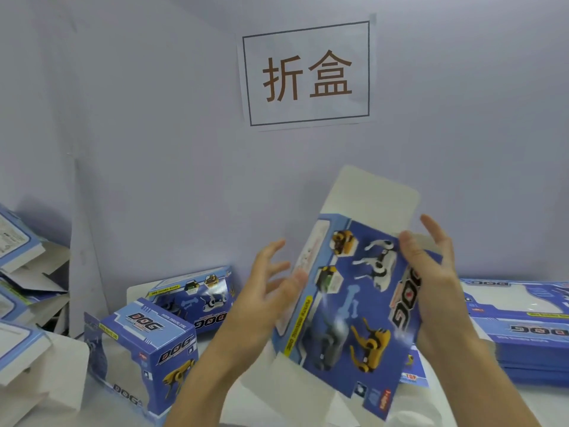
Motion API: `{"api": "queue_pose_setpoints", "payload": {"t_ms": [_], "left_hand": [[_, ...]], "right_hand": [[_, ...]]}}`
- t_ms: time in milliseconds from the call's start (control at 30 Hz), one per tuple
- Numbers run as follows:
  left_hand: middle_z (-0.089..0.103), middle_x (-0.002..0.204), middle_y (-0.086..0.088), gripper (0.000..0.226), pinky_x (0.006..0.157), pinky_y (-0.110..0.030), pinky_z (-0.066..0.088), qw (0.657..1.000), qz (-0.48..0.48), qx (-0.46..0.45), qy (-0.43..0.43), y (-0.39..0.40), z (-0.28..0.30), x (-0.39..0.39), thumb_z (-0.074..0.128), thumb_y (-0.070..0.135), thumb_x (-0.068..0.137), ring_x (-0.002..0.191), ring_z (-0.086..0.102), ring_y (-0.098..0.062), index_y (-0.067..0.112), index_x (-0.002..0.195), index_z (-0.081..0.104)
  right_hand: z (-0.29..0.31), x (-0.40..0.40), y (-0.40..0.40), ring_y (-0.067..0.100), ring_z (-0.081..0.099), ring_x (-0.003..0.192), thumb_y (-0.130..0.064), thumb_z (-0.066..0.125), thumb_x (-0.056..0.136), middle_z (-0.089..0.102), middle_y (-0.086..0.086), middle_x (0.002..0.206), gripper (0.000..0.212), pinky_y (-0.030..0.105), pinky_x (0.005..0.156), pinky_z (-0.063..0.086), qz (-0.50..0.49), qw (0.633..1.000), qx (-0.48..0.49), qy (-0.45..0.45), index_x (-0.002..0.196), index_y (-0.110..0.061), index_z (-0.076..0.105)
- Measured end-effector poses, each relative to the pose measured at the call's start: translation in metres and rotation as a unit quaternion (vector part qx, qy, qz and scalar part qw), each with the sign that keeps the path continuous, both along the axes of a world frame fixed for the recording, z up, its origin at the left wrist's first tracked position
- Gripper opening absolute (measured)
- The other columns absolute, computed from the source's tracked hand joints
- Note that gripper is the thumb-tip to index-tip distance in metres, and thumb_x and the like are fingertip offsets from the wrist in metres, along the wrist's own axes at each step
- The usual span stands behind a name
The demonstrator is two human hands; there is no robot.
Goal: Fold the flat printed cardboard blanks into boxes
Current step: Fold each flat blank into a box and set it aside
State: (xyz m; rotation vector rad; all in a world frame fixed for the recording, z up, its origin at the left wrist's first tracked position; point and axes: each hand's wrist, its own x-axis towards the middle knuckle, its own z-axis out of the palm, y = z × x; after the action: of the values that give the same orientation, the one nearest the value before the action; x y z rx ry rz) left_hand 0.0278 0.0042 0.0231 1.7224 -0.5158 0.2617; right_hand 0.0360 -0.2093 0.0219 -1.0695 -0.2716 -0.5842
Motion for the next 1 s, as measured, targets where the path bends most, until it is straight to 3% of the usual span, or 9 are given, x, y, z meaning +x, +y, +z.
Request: {"api": "queue_pose_setpoints", "payload": {"t_ms": [133,267,367,433,600,767,833,933,1000], "left_hand": [[0.036,0.116,0.051,0.093,0.074,-0.002,0.045,0.992,-0.007,0.124,-0.010,-0.003,-0.006,-0.002,0.070,0.085,0.049,0.110,0.050,0.020,0.081,0.125,0.015],[0.047,0.115,0.035,0.096,0.070,0.002,0.045,0.990,0.005,0.138,-0.012,-0.004,-0.007,-0.002,0.067,0.080,0.054,0.099,0.056,0.022,0.066,0.135,0.019],[0.062,0.115,0.023,0.095,0.096,-0.024,0.052,0.993,0.013,0.115,0.008,-0.002,-0.008,0.000,0.064,0.083,0.060,0.104,0.063,0.006,0.055,0.144,0.029],[0.067,0.108,0.026,0.085,0.098,-0.029,0.051,0.994,0.006,0.105,0.003,-0.004,-0.009,0.001,0.063,0.082,0.068,0.104,0.064,0.006,0.055,0.142,0.032],[0.068,0.115,0.028,0.068,0.096,-0.029,0.048,0.993,-0.059,0.086,0.050,-0.002,-0.010,0.002,0.061,0.076,0.071,0.109,0.064,0.003,0.065,0.131,0.032],[0.059,0.127,0.016,0.097,0.088,-0.035,0.055,0.987,0.022,-0.023,0.155,0.005,-0.012,0.008,0.051,0.083,0.057,0.115,0.060,-0.008,0.049,0.145,0.030],[0.063,0.125,0.009,0.074,0.083,-0.037,0.058,0.978,0.082,-0.128,0.143,0.010,-0.013,0.014,0.049,0.075,0.072,0.111,0.064,-0.016,0.040,0.136,0.045],[0.074,0.111,-0.008,0.049,0.086,-0.049,0.058,0.950,0.084,-0.226,0.196,0.020,-0.018,0.020,0.049,0.059,0.094,0.101,0.071,-0.033,0.024,0.126,0.060],[0.072,0.092,-0.015,0.039,0.070,-0.044,0.060,0.942,0.070,-0.243,0.221,0.029,-0.021,0.022,0.055,0.047,0.097,0.077,0.071,-0.035,0.014,0.115,0.064]], "right_hand": [[0.003,0.002,-0.007,0.015,0.075,0.073,-0.041,0.067,0.084,0.077,-0.004,0.086,0.051,0.032,0.053,0.058,0.050,0.994,0.099,0.023,0.132,-0.036,0.051],[0.005,0.004,-0.011,0.022,0.073,0.083,-0.037,0.060,0.095,0.073,0.004,0.107,0.042,0.042,0.077,0.060,0.079,0.992,0.077,0.062,0.135,-0.027,0.052],[0.017,0.008,-0.014,0.024,0.068,0.100,-0.027,0.056,0.098,0.071,-0.001,0.110,0.038,0.034,0.091,0.051,0.079,0.994,0.034,0.062,0.136,-0.024,0.051],[0.020,0.004,-0.008,0.033,0.068,0.108,-0.022,0.058,0.096,0.077,-0.013,0.090,0.043,0.023,0.076,0.058,0.053,0.996,-0.048,0.055,0.137,-0.027,0.048],[0.003,-0.006,0.002,0.030,0.076,0.085,-0.036,0.071,0.082,0.076,0.006,0.100,0.052,0.046,0.065,0.061,0.041,0.991,-0.097,0.081,0.128,-0.043,0.046],[0.001,-0.005,-0.006,0.015,0.072,0.057,-0.010,0.056,0.099,0.074,0.007,0.067,0.002,0.021,0.045,0.053,0.127,0.977,-0.122,0.117,0.099,-0.011,0.058],[-0.009,-0.003,-0.010,0.006,0.061,0.036,-0.001,0.044,0.103,0.065,0.003,0.047,0.022,0.014,0.038,0.044,0.182,0.956,-0.200,0.113,0.090,-0.008,0.060],[-0.014,0.001,-0.004,0.005,0.065,0.045,-0.007,0.037,0.105,0.069,0.024,0.101,0.035,0.011,0.040,0.042,0.229,0.943,-0.149,0.190,0.128,0.015,0.053],[-0.015,-0.010,0.000,0.011,0.074,0.069,-0.012,0.033,0.107,0.067,0.028,0.114,0.043,0.009,0.041,0.042,0.293,0.909,-0.212,0.207,0.113,0.017,0.065]]}}
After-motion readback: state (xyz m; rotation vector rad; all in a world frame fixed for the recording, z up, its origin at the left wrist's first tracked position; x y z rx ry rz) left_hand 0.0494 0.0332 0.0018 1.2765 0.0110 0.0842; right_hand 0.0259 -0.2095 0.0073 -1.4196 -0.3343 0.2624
